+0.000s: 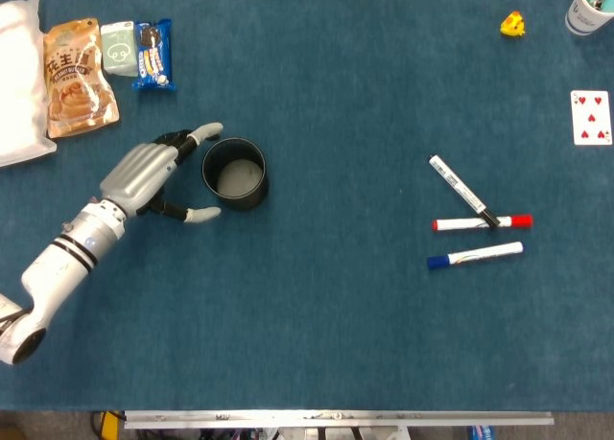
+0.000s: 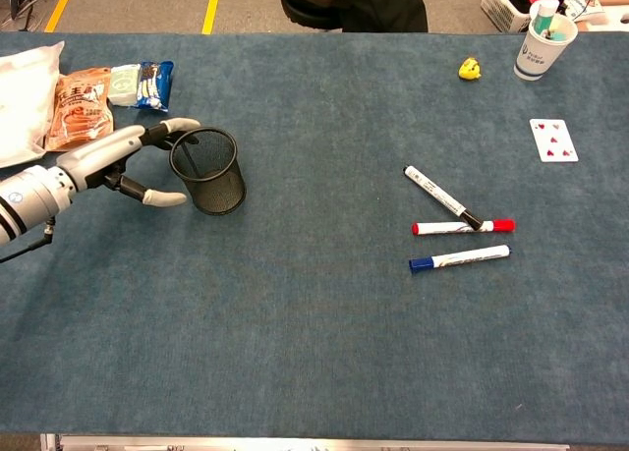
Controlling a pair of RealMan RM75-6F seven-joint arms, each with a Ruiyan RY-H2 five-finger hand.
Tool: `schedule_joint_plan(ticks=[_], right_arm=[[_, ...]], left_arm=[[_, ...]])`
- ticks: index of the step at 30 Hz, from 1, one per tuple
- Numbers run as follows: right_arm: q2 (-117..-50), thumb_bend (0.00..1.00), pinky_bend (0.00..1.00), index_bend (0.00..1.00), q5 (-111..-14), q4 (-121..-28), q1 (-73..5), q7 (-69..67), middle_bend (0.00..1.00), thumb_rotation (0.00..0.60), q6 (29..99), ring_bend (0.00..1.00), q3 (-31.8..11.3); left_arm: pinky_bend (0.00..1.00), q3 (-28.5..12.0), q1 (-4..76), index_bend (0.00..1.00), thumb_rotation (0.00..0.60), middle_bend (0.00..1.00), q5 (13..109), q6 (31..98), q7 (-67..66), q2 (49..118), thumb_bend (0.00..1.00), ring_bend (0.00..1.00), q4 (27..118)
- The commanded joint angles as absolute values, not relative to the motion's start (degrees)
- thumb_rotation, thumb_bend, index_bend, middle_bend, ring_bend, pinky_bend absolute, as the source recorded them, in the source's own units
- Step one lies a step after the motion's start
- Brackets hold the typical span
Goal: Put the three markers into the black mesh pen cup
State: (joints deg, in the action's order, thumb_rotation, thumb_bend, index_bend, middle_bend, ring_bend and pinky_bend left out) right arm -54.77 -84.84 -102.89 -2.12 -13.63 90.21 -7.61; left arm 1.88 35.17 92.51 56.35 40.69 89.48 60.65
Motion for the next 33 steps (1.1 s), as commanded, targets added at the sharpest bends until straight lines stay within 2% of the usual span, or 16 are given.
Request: schedule_joint_plan(ticks=[1, 23, 33], right_arm=[[-54.7, 0.28, 0.05, 0.29, -85.1, -102.8, -2.1, -13.8, 0.23, 0.6, 90.5, 0.06, -7.7], [-54.2, 0.28, 0.06, 0.29, -85.1, -102.1, -0.9, -14.8, 0.23, 0.6, 92.4, 0.06, -8.2], [-54.2, 0.28, 0.05, 0.29, -85.0, -101.6, -0.7, -15.4, 0.23, 0.6, 92.7, 0.06, -8.4]], left_arm=[[0.14, 1.8, 35.7, 0.03, 0.399, 0.14, 91.9, 55.5, 42.1, 90.1, 0.15, 0.12, 60.3], [0.13, 2.1, 37.6, 0.06, 0.381, 0.14, 90.6, 54.2, 43.5, 94.2, 0.15, 0.12, 58.3], [0.13, 1.5, 37.7, 0.17, 0.38, 0.15, 89.0, 53.7, 45.3, 96.3, 0.15, 0.12, 57.6]])
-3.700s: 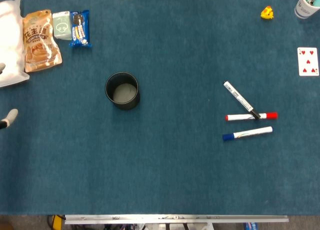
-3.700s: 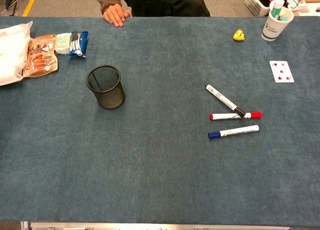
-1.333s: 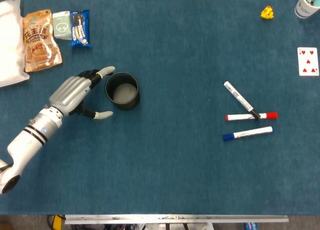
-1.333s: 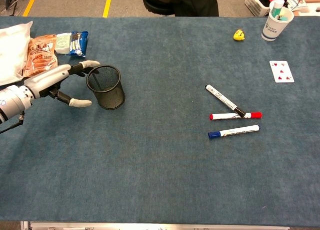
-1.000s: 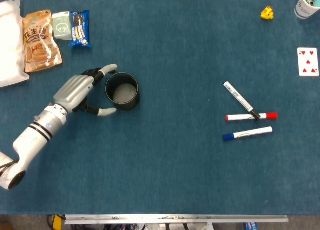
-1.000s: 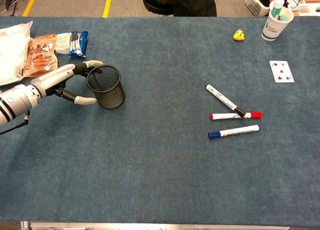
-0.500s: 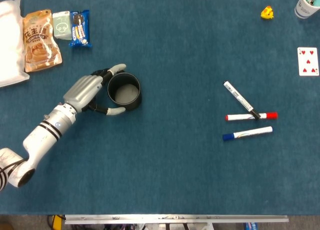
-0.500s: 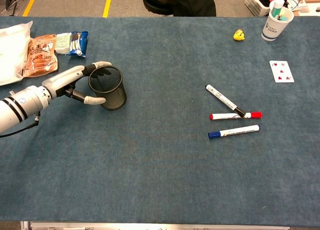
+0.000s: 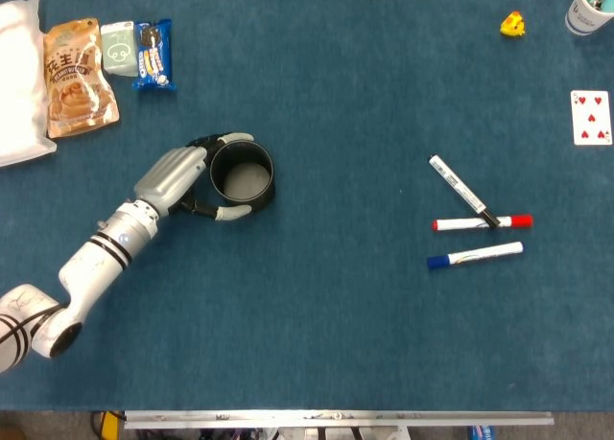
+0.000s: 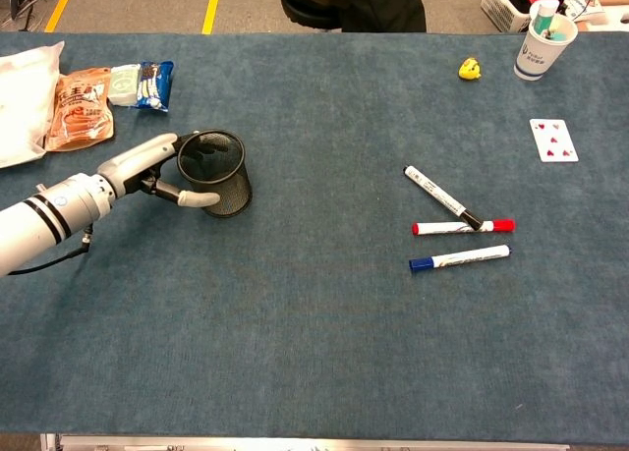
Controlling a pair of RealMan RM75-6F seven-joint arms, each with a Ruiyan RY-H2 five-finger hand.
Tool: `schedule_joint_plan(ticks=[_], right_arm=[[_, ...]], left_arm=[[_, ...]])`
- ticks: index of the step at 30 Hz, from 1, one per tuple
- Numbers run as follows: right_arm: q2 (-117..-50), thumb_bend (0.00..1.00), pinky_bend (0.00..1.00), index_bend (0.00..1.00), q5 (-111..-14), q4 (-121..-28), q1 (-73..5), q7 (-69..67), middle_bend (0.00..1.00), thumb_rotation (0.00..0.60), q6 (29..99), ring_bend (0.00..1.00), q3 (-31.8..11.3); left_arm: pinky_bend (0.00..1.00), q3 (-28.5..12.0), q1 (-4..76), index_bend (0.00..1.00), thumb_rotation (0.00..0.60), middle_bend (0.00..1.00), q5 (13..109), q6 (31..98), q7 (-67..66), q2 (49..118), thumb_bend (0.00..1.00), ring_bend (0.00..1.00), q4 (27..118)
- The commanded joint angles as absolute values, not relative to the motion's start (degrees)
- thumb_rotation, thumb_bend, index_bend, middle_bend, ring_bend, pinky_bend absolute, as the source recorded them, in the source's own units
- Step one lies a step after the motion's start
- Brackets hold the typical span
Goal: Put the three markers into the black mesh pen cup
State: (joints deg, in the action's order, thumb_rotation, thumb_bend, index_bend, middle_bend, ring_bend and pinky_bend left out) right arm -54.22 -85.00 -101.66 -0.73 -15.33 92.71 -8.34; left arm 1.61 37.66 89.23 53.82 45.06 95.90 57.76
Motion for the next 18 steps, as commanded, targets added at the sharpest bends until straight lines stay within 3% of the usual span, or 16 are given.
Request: schedule_joint_plan(ticks=[1, 7, 14, 18], right_arm=[[-54.2, 0.28, 0.05, 0.29, -85.0, -101.6, -0.7, -15.5, 0.23, 0.6, 92.7, 0.06, -8.4], [-54.0, 0.28, 0.06, 0.29, -85.4, -101.5, -0.7, -15.6, 0.23, 0.6, 92.7, 0.06, -8.2], [-53.7, 0.28, 0.06, 0.29, -86.1, -101.2, -1.5, -15.2, 0.24, 0.6, 91.2, 0.06, -8.0], [-53.6, 0.28, 0.08, 0.29, -87.6, -101.0, -2.6, -14.0, 0.25, 0.6, 89.8, 0.07, -7.6]], left_arm=[[0.13, 1.4, 37.6, 0.18, 0.381, 0.16, 88.9, 53.9, 45.4, 96.6, 0.15, 0.12, 57.5], [0.13, 0.8, 37.3, 0.29, 0.407, 0.22, 88.4, 54.9, 47.0, 96.7, 0.15, 0.15, 58.1], [0.13, 0.7, 36.5, 0.31, 0.418, 0.23, 89.2, 58.0, 46.3, 93.4, 0.15, 0.16, 62.6], [0.13, 0.9, 36.2, 0.31, 0.469, 0.23, 89.8, 59.5, 44.6, 90.9, 0.15, 0.16, 66.1]])
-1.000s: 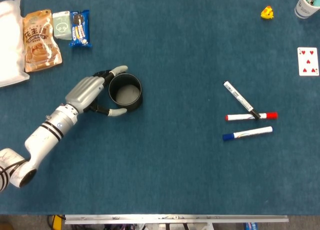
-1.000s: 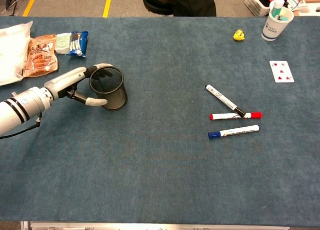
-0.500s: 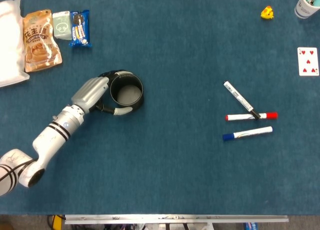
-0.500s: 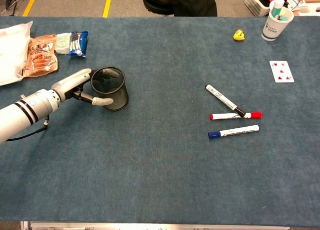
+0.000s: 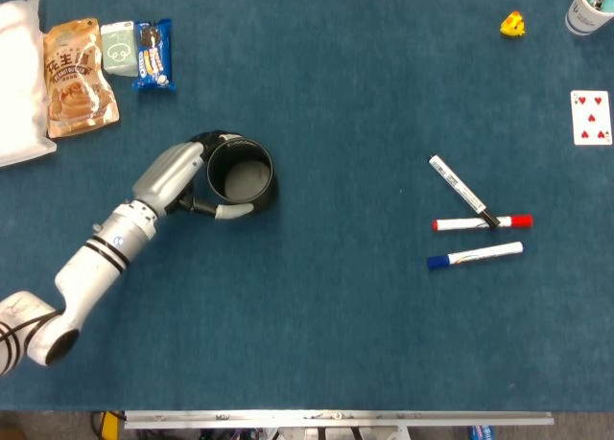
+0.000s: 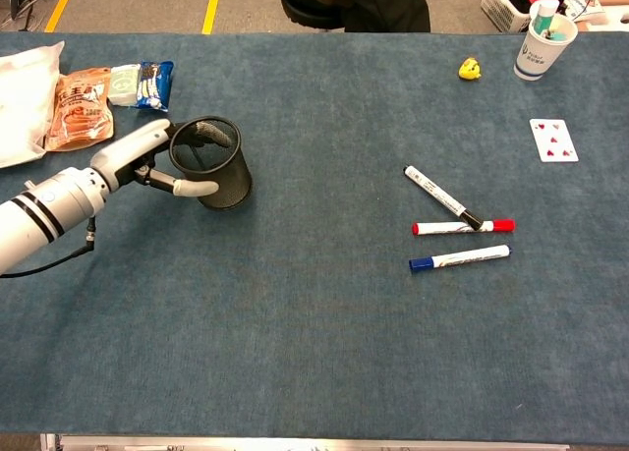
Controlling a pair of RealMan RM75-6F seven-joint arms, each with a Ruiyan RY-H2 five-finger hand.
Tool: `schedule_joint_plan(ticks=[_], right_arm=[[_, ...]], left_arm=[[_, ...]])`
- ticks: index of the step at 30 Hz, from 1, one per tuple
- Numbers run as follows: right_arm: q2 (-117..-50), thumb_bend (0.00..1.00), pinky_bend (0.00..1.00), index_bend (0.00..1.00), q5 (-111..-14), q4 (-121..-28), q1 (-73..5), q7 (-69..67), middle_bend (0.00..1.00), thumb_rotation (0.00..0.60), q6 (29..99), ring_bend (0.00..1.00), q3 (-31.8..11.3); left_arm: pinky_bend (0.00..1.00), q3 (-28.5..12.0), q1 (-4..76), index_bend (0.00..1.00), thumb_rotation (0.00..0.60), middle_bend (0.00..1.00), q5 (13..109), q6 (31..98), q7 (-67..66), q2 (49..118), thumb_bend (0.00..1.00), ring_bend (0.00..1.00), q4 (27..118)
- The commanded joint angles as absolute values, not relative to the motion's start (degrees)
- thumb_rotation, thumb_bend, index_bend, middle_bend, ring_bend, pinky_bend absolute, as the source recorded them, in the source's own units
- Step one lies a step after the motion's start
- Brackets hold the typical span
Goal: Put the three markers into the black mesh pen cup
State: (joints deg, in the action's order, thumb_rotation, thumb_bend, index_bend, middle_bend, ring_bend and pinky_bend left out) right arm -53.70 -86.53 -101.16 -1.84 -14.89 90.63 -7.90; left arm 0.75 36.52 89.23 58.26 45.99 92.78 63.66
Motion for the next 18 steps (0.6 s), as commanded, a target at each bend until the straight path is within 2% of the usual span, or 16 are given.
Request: schedule_joint_plan(ticks=[1, 6, 18], right_arm=[[-53.7, 0.28, 0.1, 0.29, -89.0, -100.8, -3.4, -13.0, 0.25, 0.6, 88.9, 0.08, -7.2], [-53.9, 0.29, 0.11, 0.34, -92.0, -100.3, -5.8, -10.9, 0.26, 0.6, 85.6, 0.08, -6.2], [-55.2, 0.29, 0.11, 0.38, -97.3, -97.1, -11.0, -6.4, 0.26, 0.6, 79.1, 0.08, -4.1]], left_arm=[[0.13, 1.0, 35.9, 0.31, 0.474, 0.23, 90.5, 60.8, 43.4, 89.3, 0.15, 0.16, 68.2], [0.13, 1.2, 35.1, 0.31, 0.493, 0.23, 90.8, 62.4, 38.8, 84.5, 0.15, 0.16, 76.0], [0.13, 0.9, 34.4, 0.3, 0.513, 0.23, 88.9, 61.9, 34.8, 77.9, 0.15, 0.16, 86.7]])
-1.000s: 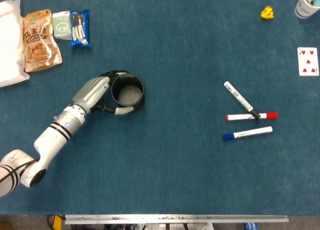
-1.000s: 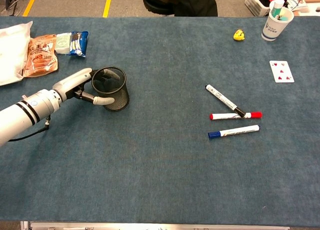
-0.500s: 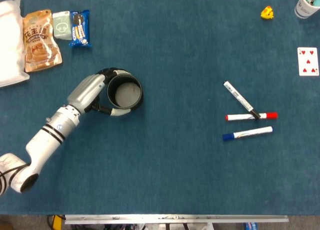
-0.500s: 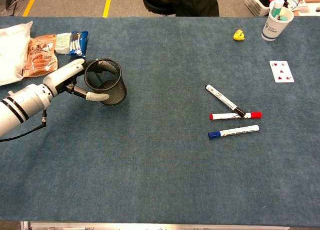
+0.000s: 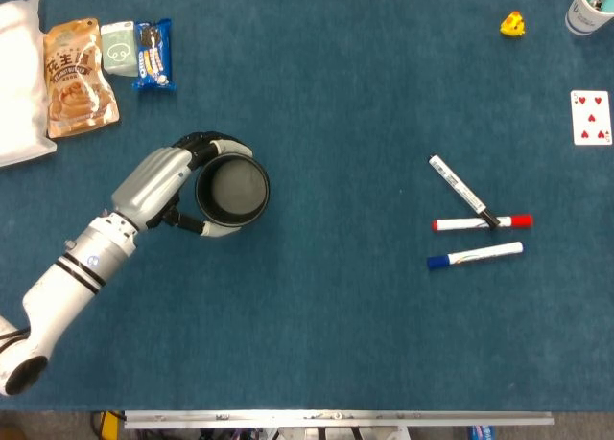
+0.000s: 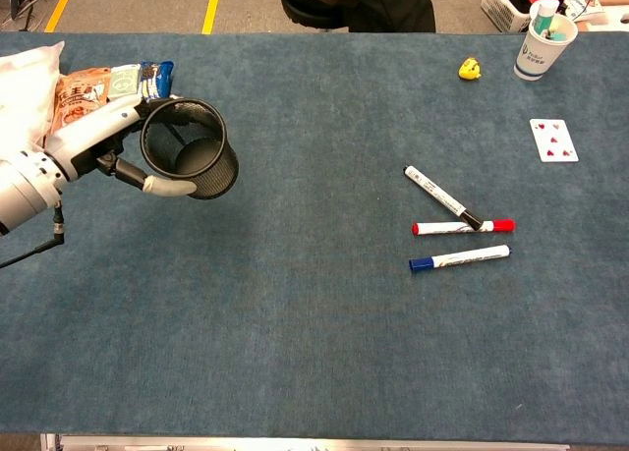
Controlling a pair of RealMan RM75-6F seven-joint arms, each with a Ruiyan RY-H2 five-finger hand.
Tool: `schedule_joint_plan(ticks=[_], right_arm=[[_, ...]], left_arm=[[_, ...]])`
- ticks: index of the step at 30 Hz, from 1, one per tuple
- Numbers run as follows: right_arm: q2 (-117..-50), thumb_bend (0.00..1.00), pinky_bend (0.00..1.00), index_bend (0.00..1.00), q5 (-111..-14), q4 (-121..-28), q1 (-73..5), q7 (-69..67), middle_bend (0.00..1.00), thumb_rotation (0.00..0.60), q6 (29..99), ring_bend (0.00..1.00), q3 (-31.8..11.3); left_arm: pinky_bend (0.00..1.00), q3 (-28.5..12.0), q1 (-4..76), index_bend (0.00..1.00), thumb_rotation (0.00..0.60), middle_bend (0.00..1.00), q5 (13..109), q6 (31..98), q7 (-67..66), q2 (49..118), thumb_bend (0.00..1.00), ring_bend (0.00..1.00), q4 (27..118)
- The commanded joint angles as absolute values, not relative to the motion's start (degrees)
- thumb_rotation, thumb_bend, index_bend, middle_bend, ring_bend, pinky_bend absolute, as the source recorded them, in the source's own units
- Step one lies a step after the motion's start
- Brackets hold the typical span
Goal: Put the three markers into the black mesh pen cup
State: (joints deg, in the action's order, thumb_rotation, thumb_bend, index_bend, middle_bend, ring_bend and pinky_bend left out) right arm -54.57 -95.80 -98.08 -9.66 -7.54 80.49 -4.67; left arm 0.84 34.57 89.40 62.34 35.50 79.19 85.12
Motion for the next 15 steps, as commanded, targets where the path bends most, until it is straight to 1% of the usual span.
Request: schedule_joint_plan(ticks=[1, 9, 15], right_arm=[[-55.4, 0.29, 0.11, 0.38, -97.7, -96.8, -11.5, -6.1, 0.26, 0.6, 78.7, 0.08, -4.0], [-57.5, 0.29, 0.11, 0.39, -101.9, -93.7, -16.6, -3.6, 0.26, 0.6, 73.6, 0.08, -2.8], [-60.2, 0.29, 0.11, 0.39, -104.8, -88.5, -20.2, -2.5, 0.26, 0.6, 71.2, 0.08, -2.2]], left_arm=[[0.13, 0.8, 34.4, 0.3, 0.514, 0.23, 88.8, 61.8, 34.6, 77.6, 0.15, 0.16, 87.3], [0.13, 0.1, 34.8, 0.3, 0.511, 0.23, 87.3, 59.9, 33.7, 74.9, 0.15, 0.16, 92.0], [0.13, -0.1, 36.0, 0.3, 0.512, 0.23, 86.3, 56.9, 32.1, 73.9, 0.15, 0.16, 94.0]])
